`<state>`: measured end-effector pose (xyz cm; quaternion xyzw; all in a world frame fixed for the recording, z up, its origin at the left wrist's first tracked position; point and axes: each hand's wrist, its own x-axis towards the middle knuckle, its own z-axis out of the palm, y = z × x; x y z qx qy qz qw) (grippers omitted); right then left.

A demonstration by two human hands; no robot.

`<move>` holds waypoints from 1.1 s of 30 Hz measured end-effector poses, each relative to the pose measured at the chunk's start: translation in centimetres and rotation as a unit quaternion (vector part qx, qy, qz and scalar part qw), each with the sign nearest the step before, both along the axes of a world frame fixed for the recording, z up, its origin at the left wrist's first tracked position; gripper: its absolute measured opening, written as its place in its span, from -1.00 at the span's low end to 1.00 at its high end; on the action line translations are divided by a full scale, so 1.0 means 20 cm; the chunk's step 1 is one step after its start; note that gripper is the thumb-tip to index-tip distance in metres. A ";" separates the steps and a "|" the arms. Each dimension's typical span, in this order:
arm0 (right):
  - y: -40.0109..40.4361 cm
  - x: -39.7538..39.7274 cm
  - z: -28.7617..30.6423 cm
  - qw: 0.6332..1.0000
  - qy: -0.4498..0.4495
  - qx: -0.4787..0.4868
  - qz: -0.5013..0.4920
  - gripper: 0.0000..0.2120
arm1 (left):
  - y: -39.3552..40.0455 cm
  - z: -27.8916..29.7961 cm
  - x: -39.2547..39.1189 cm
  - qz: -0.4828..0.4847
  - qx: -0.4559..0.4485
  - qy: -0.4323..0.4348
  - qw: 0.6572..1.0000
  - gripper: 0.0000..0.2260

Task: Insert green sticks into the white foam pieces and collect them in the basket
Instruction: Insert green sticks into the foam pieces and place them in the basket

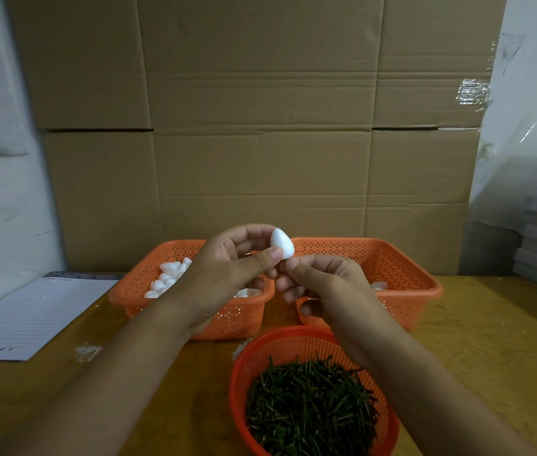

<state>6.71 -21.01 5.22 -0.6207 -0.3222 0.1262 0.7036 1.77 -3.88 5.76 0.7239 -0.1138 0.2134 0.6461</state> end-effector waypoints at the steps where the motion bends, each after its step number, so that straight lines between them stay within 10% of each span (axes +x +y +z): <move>1: 0.00 0.00 0.00 1.000 0.002 0.002 0.007 -0.80 | 0.00 0.00 0.00 -0.001 -0.001 0.000 1.000 -0.69; 9: 0.01 0.00 -0.01 0.999 -0.013 0.016 -0.036 -0.84 | 0.00 0.00 0.00 0.022 0.008 0.001 1.000 -0.66; 16: -0.05 0.15 -0.03 0.984 0.155 0.032 -0.084 -0.87 | 0.09 0.02 0.02 0.157 0.014 0.023 0.987 -0.84; 23: -0.13 0.33 -0.13 0.951 0.249 0.044 -0.176 -0.86 | 0.35 -0.05 0.04 0.308 0.325 0.089 0.890 -0.79; 33: -0.14 0.39 -0.18 0.947 0.260 0.042 -0.184 -0.88 | 0.52 -0.16 0.06 0.297 0.413 0.305 0.805 -0.32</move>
